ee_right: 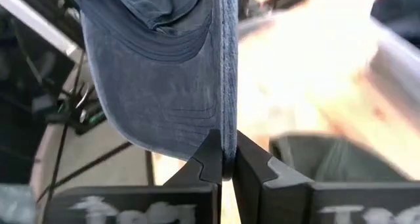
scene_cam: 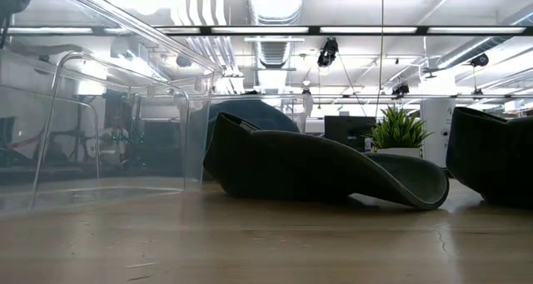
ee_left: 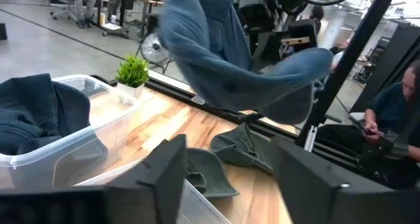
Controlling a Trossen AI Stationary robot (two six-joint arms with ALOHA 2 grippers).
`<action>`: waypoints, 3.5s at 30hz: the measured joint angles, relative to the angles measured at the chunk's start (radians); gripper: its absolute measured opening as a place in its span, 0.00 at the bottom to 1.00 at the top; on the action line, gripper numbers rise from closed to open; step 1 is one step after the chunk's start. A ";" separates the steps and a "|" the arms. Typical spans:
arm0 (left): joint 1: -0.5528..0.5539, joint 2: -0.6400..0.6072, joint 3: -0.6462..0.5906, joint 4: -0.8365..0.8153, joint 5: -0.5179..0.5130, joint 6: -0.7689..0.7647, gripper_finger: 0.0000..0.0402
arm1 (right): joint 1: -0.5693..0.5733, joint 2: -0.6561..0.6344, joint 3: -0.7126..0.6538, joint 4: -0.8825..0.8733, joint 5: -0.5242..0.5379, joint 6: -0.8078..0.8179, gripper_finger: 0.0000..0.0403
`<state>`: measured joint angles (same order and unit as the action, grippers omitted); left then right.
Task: Pick & Place hat
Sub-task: Put the blue cap into the top transparent bin
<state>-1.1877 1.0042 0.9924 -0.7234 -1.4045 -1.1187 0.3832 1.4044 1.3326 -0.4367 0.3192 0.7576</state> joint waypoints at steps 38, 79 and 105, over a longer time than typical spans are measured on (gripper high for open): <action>0.157 0.012 0.002 0.080 -0.067 0.048 0.51 | -0.078 0.590 0.689 0.110 0.242 -0.502 0.03; 0.448 -0.040 0.109 0.101 0.078 0.283 0.03 | 0.003 0.445 0.791 -0.889 0.425 -0.142 0.34; 1.092 0.388 0.099 0.880 0.447 0.029 0.02 | 0.052 0.183 0.696 -1.135 0.496 -0.117 0.30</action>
<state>-0.0957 1.3924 1.0916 0.1567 -0.9576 -1.0897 0.4347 1.5879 2.0291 -1.5717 0.8150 0.6403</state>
